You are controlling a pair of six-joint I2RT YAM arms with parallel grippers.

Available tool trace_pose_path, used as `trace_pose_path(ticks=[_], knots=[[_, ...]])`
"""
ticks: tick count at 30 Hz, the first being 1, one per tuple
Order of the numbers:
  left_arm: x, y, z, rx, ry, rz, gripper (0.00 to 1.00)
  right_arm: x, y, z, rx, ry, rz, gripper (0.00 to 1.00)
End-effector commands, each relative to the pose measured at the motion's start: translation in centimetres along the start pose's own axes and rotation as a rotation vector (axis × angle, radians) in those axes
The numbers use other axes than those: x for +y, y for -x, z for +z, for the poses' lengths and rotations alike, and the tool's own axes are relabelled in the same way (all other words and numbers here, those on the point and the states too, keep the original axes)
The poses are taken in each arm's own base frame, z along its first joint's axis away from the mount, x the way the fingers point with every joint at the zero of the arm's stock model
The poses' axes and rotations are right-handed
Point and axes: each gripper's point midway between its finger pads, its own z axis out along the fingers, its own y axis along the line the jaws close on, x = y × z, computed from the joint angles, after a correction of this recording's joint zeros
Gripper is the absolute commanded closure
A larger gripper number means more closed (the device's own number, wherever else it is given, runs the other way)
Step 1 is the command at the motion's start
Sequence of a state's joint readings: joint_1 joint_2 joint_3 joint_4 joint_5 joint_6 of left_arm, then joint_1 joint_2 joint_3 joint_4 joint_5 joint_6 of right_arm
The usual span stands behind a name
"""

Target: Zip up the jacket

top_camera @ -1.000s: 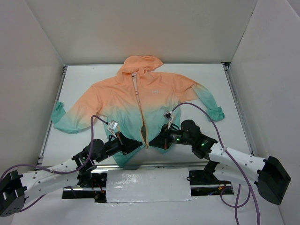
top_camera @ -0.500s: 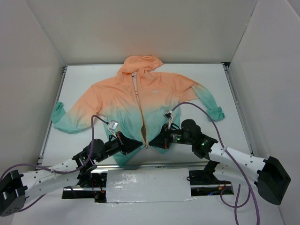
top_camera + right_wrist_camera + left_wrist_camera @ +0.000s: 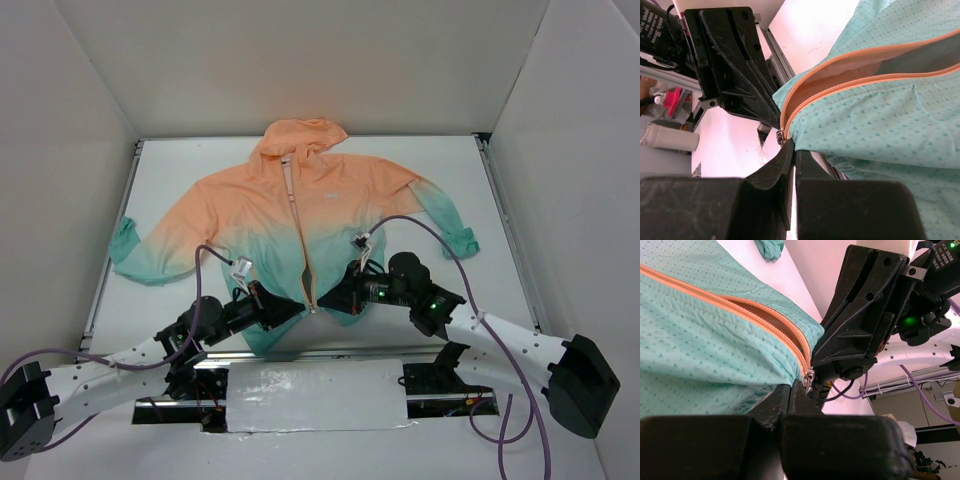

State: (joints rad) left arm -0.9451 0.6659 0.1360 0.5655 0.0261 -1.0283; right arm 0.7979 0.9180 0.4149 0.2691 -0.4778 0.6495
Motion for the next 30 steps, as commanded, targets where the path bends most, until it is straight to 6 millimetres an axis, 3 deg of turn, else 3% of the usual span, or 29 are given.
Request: trace_pose_path(ticks=[1, 13, 24, 30], knots=[[-1.7, 0.8, 0.0, -0.026, -0.071, -0.004, 1.00, 2.6, 3.3, 0.1, -0.081, 0.076, -0.066, 1.00], [-1.5, 0.1, 0.0, 0.003, -0.082, 0.009, 1.00, 2.4, 4.5, 0.6, -0.086, 0.046, -0.064, 1.00], [-1.5, -1.4, -0.2, 0.077, -0.101, 0.055, 1.00, 0.3, 6.6, 0.5, -0.140, -0.071, 0.008, 1.00], [-2.0, -2.0, -0.4, 0.118, -0.141, 0.089, 1.00, -1.0, 6.4, 0.7, -0.126, -0.125, 0.056, 1.00]])
